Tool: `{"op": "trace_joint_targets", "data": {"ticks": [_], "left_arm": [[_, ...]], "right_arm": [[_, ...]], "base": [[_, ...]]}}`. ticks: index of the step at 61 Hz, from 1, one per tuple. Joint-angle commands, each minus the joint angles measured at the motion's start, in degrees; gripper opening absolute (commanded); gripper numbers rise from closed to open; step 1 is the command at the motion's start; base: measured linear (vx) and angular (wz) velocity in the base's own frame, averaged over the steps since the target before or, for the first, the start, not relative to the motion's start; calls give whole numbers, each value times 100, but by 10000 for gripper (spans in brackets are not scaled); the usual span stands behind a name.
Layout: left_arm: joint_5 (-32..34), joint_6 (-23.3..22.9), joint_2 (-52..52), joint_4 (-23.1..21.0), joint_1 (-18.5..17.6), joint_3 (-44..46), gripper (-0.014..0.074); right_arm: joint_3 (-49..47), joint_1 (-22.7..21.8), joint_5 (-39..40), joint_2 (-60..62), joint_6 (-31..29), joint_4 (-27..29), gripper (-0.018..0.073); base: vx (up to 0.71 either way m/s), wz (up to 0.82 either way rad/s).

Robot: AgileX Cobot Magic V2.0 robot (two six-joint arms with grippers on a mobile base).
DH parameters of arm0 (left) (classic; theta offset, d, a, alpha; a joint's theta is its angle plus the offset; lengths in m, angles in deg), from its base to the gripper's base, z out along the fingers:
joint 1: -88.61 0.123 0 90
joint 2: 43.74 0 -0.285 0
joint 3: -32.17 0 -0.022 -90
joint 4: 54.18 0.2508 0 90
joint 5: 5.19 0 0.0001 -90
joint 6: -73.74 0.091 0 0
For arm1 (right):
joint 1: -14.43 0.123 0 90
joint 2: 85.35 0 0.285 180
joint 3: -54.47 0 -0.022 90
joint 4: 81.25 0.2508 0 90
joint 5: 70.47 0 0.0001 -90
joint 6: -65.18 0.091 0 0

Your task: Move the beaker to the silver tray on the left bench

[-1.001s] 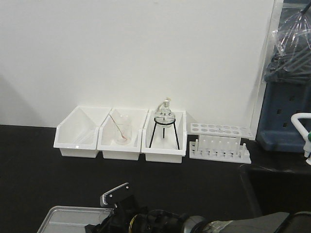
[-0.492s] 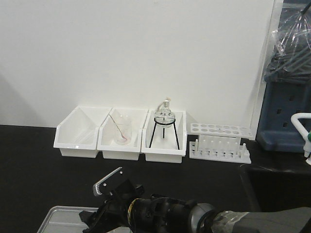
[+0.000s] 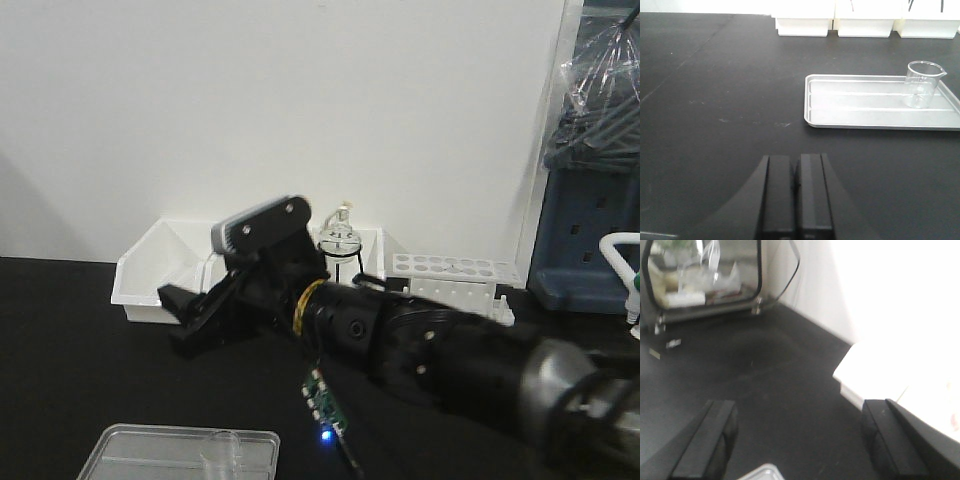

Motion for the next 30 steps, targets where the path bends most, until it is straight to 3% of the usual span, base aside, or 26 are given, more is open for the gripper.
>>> {"op": "trace_joint_targets", "data": {"ticks": [1, 8, 30], "left_arm": [[443, 1, 43, -27, -19, -112, 1], [443, 1, 43, -27, -19, -112, 1], [443, 1, 43, -27, -19, -112, 1]], "right_arm": [[203, -36, 42, 881, 465, -463, 568], [1226, -36, 222, 1758, 690, -835, 558], [3146, -36, 297, 3624, 696, -844, 543]], "base": [[0, 0], [0, 0], [0, 0]]}}
